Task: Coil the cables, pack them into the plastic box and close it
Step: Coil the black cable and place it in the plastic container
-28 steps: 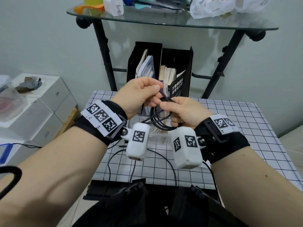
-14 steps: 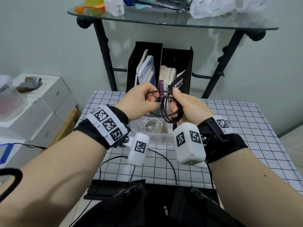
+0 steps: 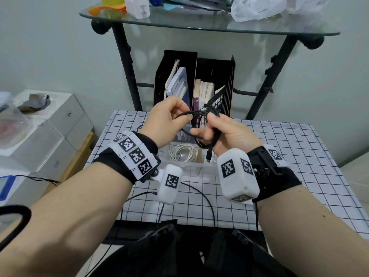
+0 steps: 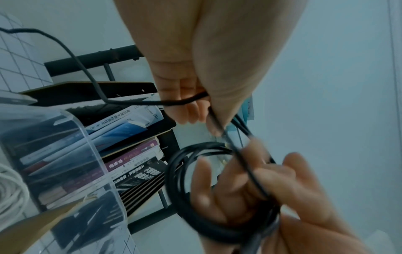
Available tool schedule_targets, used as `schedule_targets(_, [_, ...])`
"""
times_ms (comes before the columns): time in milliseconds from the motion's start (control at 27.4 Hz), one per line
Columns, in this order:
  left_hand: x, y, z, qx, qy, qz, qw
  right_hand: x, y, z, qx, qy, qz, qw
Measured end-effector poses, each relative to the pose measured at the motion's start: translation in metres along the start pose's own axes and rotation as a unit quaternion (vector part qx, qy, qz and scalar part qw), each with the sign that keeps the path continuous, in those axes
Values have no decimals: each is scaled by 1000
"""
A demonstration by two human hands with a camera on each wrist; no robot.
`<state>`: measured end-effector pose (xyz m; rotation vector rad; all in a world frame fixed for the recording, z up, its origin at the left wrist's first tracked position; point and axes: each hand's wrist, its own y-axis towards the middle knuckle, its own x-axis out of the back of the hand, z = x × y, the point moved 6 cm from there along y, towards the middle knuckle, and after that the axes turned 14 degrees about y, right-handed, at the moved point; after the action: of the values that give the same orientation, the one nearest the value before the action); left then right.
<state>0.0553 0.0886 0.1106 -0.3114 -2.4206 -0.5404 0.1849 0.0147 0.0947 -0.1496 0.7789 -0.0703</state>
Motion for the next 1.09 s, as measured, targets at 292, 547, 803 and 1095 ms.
schedule_targets(292, [-17,-5,-7,3,-54,62,997,-8,8,6,-15,134,6,991])
schedule_targets(547, [-20,-17,-21,-32,-29,130,991,-3,-2,8,-56,75,2,996])
schedule_targets(803, [-22,-16,-24,-60,-21,173,983,-4,-5,6,-117,21,51,992])
schedule_targets(1095, [-28,-16,-20,65,-287,226,929,-1,2,4,-82,3,30,996])
